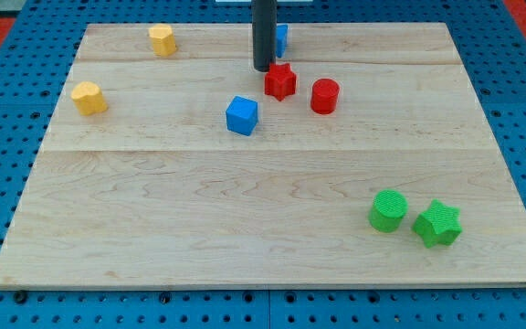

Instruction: Move the triangle to the top center

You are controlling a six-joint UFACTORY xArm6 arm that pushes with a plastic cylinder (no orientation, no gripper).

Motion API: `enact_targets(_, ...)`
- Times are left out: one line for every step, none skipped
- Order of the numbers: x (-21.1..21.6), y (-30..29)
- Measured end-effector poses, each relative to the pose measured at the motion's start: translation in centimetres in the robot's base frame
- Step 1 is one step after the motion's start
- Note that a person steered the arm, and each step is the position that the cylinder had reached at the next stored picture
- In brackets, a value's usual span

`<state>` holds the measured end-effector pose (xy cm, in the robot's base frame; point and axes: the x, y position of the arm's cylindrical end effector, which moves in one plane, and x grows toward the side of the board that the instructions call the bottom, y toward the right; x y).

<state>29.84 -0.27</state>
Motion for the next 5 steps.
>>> enact_targets(3.5, -1.6)
enact_targets(5.7, -2.7)
enact_targets(7.1, -10.6)
enact_targets(9.8, -11.7)
enact_targets(10.9, -1.5)
